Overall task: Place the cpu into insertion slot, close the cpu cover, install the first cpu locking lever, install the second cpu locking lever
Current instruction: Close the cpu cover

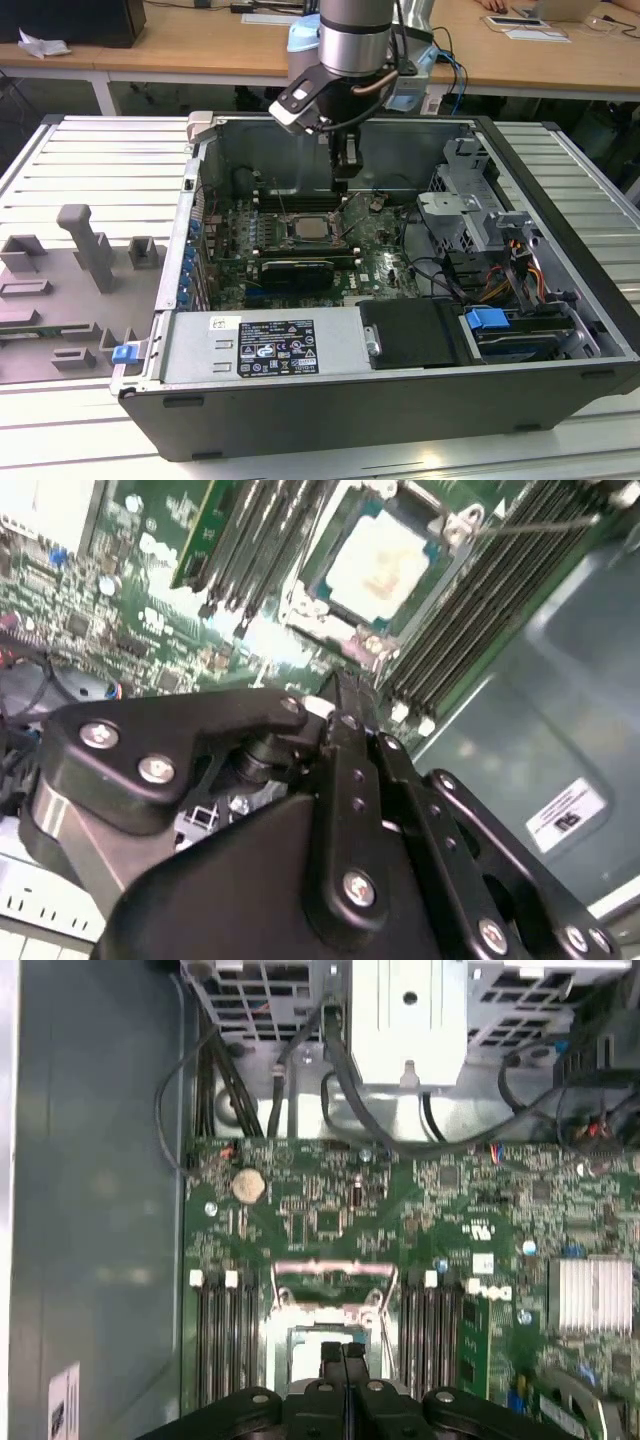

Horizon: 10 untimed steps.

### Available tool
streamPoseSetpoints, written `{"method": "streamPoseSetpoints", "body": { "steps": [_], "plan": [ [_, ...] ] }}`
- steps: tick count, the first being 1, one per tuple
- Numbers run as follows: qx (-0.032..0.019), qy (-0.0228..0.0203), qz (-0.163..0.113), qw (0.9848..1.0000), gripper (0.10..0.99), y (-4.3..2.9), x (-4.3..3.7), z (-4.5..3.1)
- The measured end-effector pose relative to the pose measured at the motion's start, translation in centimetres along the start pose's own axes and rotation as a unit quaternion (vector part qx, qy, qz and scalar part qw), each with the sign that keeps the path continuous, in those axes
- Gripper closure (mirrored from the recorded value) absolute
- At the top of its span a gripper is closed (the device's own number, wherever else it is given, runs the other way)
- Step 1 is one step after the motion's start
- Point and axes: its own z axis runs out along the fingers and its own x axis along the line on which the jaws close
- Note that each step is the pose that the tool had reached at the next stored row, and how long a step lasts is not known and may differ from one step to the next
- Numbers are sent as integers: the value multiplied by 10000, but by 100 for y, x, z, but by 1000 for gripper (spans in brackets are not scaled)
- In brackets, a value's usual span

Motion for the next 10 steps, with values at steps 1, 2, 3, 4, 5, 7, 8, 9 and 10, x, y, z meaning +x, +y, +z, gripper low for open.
{"method": "streamPoseSetpoints", "body": {
  "steps": [1,2,3,4,5,7,8,9,10],
  "plan": [
    [0,0,-9,10000,980,50,0,21],
    [0,0,-13,10000,980,67,0,36],
    [0,0,-16,10000,980,77,0,55],
    [0,0,-18,10000,980,92,0,66],
    [0,0,-21,10000,980,109,0,77],
    [1,-1,-22,10000,980,131,-1,83],
    [0,0,-22,10000,980,151,-1,86],
    [0,0,-22,10000,980,173,-1,88],
    [0,0,-22,10000,980,196,-1,89]
  ]
}}
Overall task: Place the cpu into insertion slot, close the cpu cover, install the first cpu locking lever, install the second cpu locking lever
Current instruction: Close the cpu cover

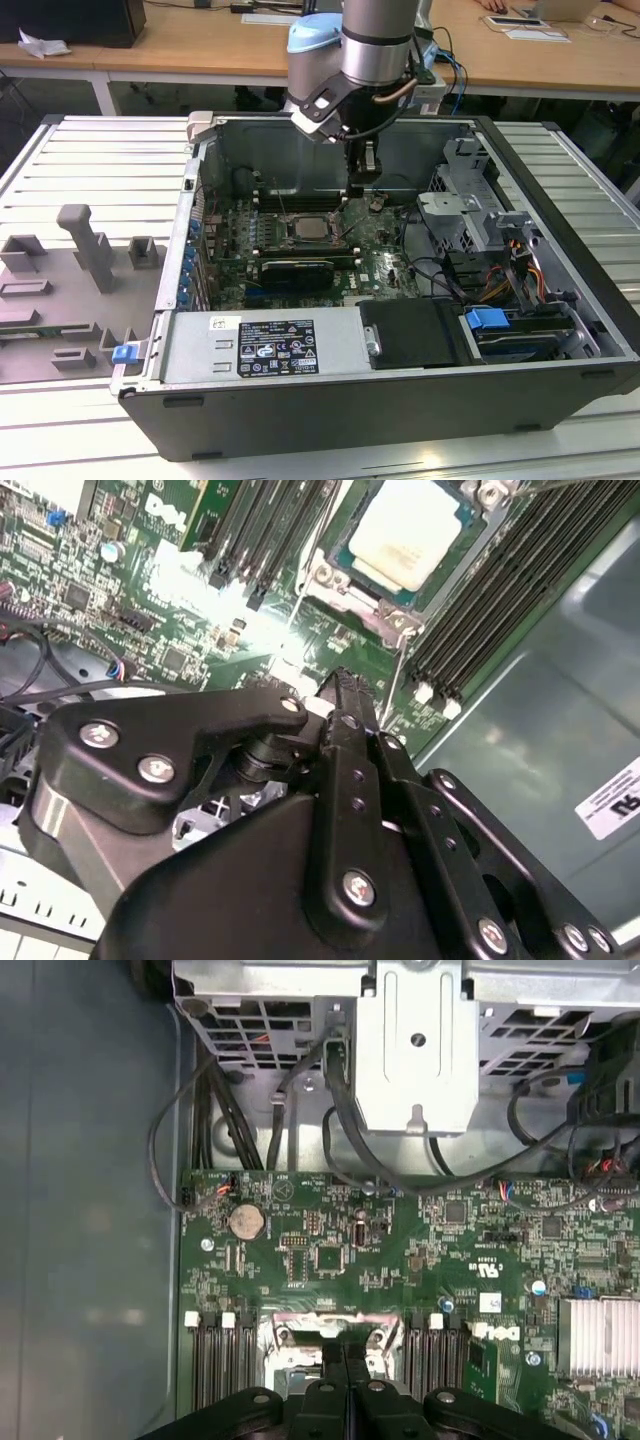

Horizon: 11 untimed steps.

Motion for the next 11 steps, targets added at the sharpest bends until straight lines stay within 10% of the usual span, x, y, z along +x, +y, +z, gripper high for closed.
{"method": "streamPoseSetpoints", "body": {
  "steps": [11],
  "plan": [
    [0,0,0,10000,980,167,-3,35]
  ]
}}
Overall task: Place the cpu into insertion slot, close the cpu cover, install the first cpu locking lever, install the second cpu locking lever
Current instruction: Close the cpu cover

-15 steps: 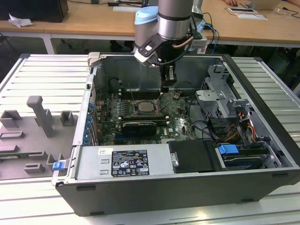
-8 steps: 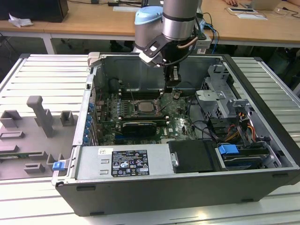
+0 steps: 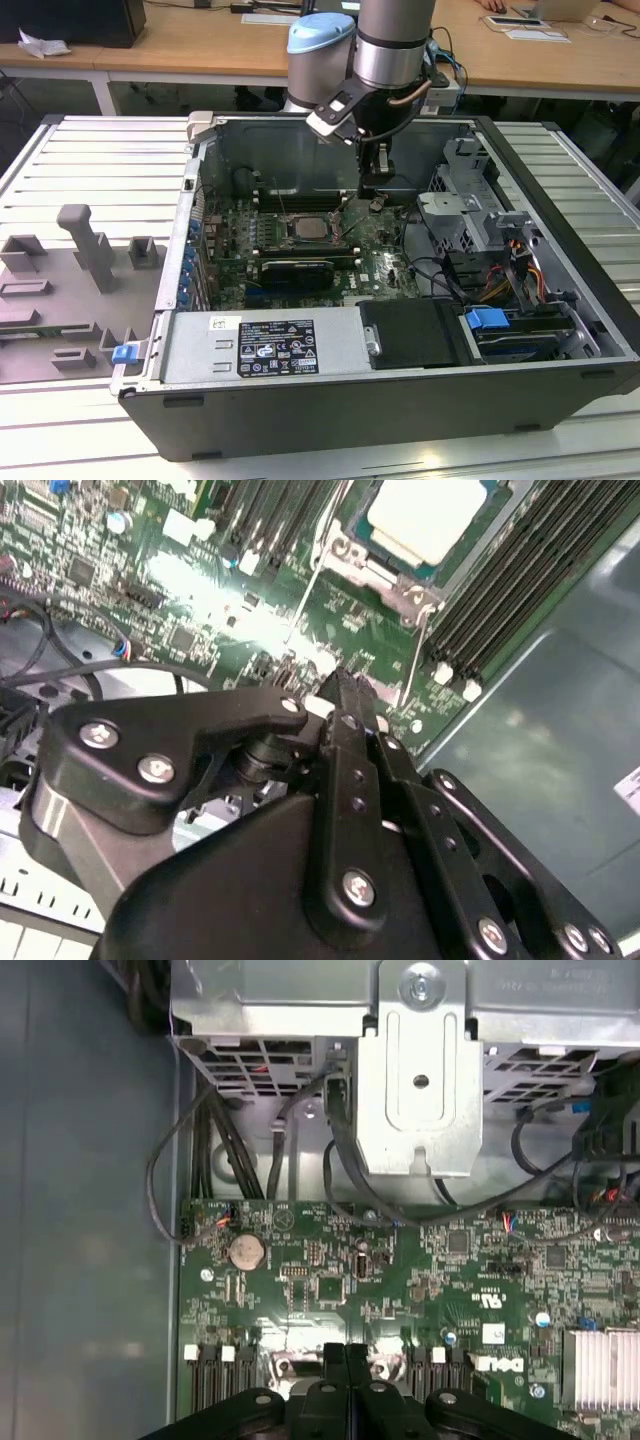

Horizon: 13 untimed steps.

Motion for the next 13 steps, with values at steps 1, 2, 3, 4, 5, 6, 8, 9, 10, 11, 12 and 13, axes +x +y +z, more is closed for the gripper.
{"method": "streamPoseSetpoints", "body": {
  "steps": [1,2,3,4,5,6,8,9,10,11,12,13],
  "plan": [
    [0,0,-1,10000,980,11,0,3],
    [0,0,-3,10000,980,26,0,7],
    [0,1,-8,10000,980,38,1,11],
    [0,2,-20,10000,980,64,3,20],
    [1,1,-30,10000,980,84,4,31],
    [2,1,-36,10000,980,96,4,40],
    [5,2,-52,10000,980,128,6,64],
    [7,2,-57,10000,980,140,10,96],
    [8,2,-58,10000,980,141,12,123],
    [9,2,-58,10000,980,140,13,141],
    [17,2,-61,10000,980,139,14,178],
    [30,2,-61,10000,980,125,14,186]
  ]
}}
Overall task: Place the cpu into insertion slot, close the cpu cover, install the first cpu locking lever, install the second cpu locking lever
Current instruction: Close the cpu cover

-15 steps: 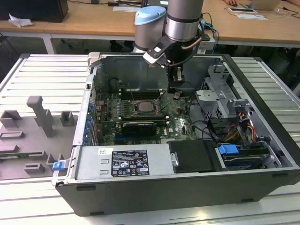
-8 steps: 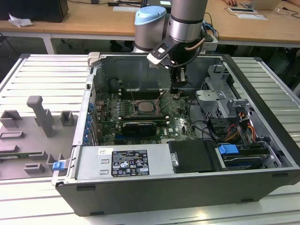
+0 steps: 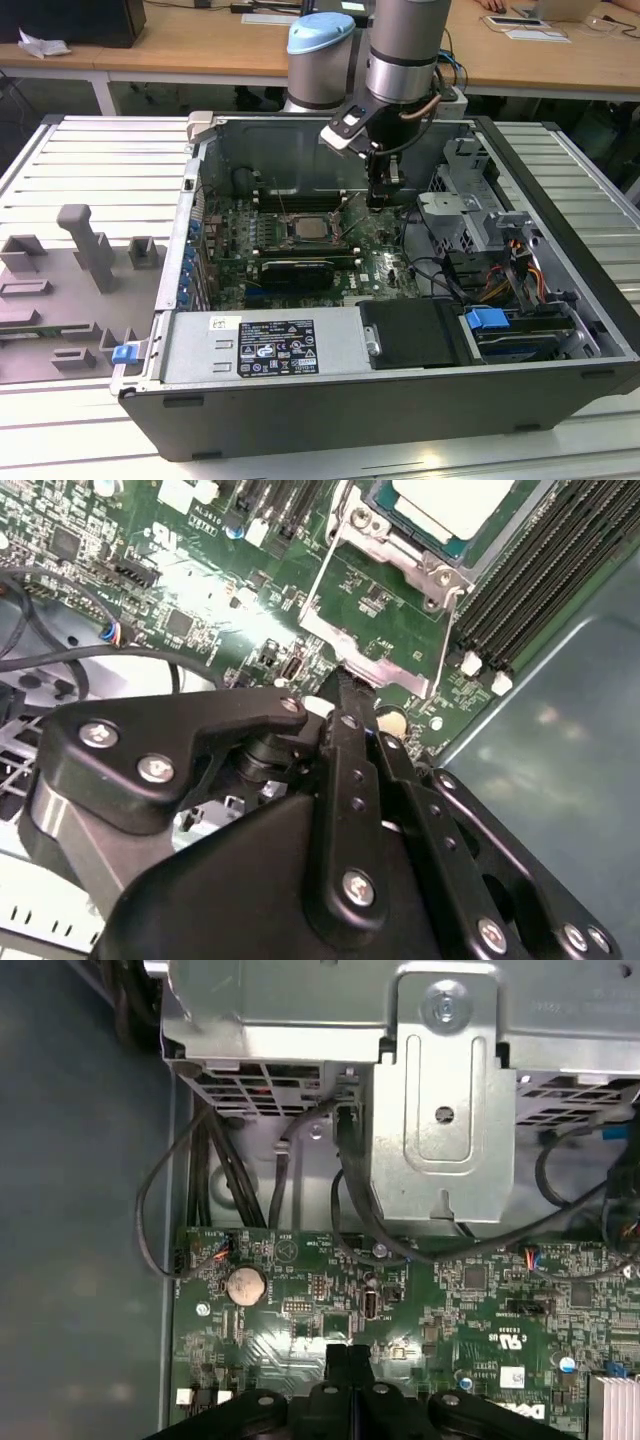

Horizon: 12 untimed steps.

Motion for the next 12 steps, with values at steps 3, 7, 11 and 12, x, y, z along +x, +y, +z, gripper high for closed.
{"method": "streamPoseSetpoints", "body": {
  "steps": [3,7,11,12],
  "plan": [
    [2,1,0,10000,980,-92,2,4],
    [2,1,-1,10000,980,-119,3,3],
    [2,0,0,10000,980,-159,4,3],
    [2,0,0,10000,980,-167,4,2]
  ]
}}
